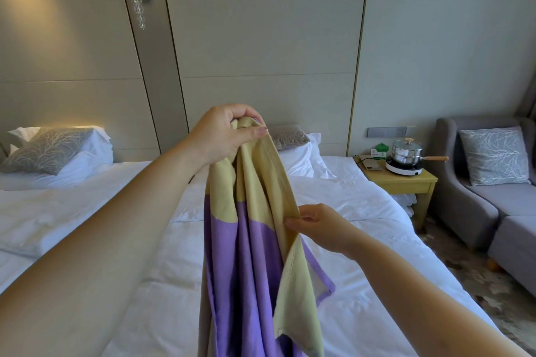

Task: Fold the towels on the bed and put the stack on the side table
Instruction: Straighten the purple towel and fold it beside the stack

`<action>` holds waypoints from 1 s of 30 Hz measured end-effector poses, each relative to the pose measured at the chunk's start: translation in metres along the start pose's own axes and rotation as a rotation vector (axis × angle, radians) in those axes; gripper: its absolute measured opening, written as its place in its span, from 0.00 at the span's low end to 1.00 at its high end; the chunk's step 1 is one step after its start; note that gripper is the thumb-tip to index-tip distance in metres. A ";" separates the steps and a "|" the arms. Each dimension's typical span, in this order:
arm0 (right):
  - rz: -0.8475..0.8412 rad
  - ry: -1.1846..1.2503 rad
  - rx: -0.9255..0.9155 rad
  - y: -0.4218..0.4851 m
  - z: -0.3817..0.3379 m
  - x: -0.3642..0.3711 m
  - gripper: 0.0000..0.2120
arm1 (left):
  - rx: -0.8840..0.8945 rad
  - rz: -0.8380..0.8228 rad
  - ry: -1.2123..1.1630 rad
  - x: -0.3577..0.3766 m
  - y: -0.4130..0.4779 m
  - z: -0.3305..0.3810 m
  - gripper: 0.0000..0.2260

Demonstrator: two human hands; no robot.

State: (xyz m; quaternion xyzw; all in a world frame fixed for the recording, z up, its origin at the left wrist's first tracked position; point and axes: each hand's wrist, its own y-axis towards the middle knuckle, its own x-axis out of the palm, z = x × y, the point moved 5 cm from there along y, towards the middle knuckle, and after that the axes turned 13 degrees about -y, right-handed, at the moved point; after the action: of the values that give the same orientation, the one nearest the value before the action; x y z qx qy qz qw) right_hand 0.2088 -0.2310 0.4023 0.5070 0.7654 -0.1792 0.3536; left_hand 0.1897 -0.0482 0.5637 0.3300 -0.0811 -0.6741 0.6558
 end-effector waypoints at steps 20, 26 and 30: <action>-0.014 0.129 -0.281 -0.007 -0.038 -0.034 0.06 | -0.323 -0.555 -0.102 0.082 -0.062 -0.079 0.20; 0.007 -0.019 -0.163 -0.019 -0.018 -0.042 0.06 | -0.275 -0.410 -0.001 0.080 -0.052 -0.081 0.08; -0.037 -0.048 -0.070 -0.028 -0.003 -0.044 0.08 | -0.132 -0.257 0.108 0.065 -0.031 -0.065 0.11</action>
State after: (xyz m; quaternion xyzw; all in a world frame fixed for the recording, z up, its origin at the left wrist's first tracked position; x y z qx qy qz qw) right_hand 0.1927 -0.2695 0.4333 0.4756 0.7718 -0.1707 0.3861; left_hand 0.2052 -0.0843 0.4745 0.3295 0.0416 -0.7378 0.5877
